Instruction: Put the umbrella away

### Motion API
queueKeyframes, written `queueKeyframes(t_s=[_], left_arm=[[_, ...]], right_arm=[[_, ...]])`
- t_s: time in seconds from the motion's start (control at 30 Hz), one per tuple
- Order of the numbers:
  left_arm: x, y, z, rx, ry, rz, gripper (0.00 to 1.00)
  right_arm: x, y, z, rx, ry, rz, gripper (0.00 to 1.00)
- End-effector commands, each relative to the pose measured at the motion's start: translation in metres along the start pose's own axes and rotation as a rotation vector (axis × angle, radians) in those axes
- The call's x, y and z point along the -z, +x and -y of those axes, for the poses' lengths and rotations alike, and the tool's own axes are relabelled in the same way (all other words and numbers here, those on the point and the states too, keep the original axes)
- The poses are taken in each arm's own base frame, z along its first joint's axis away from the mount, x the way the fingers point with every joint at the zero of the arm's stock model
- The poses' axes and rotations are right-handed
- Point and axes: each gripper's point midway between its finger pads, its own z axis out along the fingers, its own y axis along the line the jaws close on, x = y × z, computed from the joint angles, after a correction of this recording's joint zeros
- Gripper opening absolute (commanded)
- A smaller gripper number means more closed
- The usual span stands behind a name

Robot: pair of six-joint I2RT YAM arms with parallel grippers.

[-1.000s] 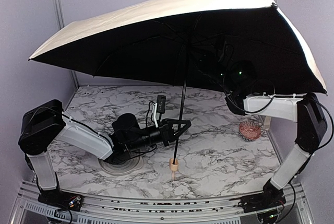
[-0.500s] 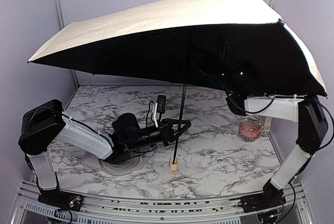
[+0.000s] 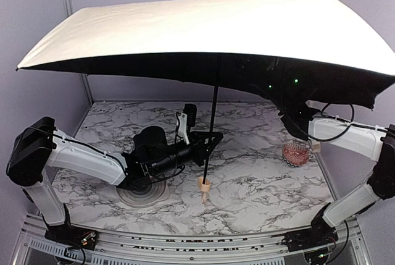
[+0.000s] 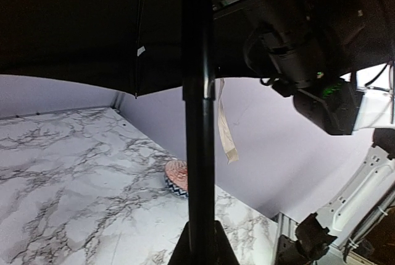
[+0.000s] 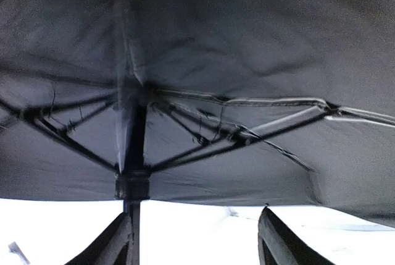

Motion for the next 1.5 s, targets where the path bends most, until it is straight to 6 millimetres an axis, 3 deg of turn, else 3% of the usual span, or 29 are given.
queueKeyframes(t_s=[0.0,0.37,0.5,0.6,0.8,1.07,1.27,1.47], left_arm=[[-0.004,-0.009,-0.027,-0.111,-0.190,0.022,0.00],[-0.012,-0.009,-0.023,-0.127,-0.190,0.030,0.00],[-0.012,-0.010,-0.025,-0.122,-0.196,0.040,0.00],[-0.012,-0.011,-0.026,-0.121,-0.205,0.051,0.00],[-0.015,-0.003,-0.027,-0.154,-0.215,0.041,0.00],[-0.014,0.000,-0.031,-0.154,-0.223,0.048,0.00],[-0.018,0.009,-0.032,-0.185,-0.213,0.030,0.00],[-0.020,0.013,-0.030,-0.184,-0.195,0.024,0.00]], right_arm=[[-0.002,0.003,0.005,0.181,0.166,-0.009,0.69],[-0.022,0.008,-0.005,0.199,0.127,-0.002,0.66],[-0.022,0.007,0.021,0.172,0.260,0.009,0.56],[-0.012,0.014,0.038,0.131,0.346,-0.014,0.57],[-0.011,0.018,0.047,0.122,0.368,-0.044,0.61],[-0.007,0.032,0.077,0.063,0.464,-0.097,0.55],[-0.010,0.034,0.081,0.066,0.419,-0.125,0.61],[-0.020,0.036,0.088,0.059,0.395,-0.137,0.52]])
